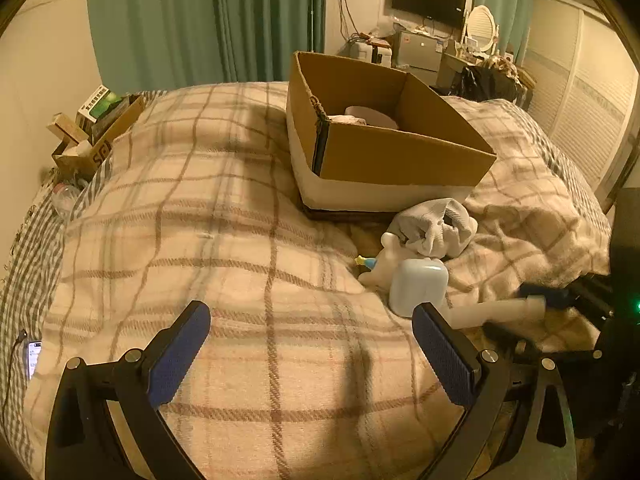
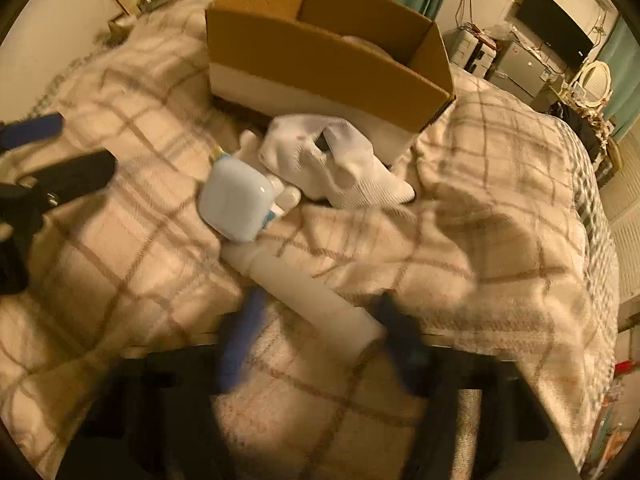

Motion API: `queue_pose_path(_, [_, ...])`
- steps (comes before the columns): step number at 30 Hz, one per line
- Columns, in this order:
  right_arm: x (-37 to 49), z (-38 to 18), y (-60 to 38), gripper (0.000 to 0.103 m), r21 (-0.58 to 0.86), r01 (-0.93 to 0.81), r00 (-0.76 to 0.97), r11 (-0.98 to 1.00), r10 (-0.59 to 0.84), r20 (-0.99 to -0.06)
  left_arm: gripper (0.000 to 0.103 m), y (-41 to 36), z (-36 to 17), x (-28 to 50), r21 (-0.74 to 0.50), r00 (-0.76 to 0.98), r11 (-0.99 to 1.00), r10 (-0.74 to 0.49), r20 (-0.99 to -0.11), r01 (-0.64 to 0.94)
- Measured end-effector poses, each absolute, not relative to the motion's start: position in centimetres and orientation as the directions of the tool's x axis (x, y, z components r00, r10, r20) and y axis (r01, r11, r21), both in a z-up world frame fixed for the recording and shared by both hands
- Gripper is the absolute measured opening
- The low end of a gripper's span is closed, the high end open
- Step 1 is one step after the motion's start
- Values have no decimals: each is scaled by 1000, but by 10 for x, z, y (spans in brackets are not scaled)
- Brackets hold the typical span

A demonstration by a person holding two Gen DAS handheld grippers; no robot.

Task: Organize objects
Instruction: 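Grasp the small white bottle with right tool while left tool grasps the white earbud case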

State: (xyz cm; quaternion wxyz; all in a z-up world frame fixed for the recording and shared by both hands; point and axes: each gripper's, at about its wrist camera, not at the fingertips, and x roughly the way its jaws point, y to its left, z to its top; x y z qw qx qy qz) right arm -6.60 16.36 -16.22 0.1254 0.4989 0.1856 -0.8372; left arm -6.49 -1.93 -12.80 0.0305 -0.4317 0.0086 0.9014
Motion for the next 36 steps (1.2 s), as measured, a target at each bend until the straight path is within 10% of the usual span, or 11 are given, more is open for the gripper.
queue_pose_path(2, [-64,-160,164,20,-192,389,-485,-901,-24,-874,103,-19,-127,-65,-12,-626,-998,47,-779,-60])
queue_pose_path(17, [-65,-47,223,19,-123,229,-724,-966,-85,-684,103,8,-131,-86,-8,-568,-997,52,-821,-79])
queue_pose_path(31, [-85,-108,231,19,-41,239,-649,-970,-128,-750,101,73,-184,-117,-21,-447,-983,102,-888,-183])
queue_pose_path(36, [-84,-109,233,19,-23,233,-648,-972,-137,-750,64,90,-197,-113,23,-429,-966,92,-898,-256])
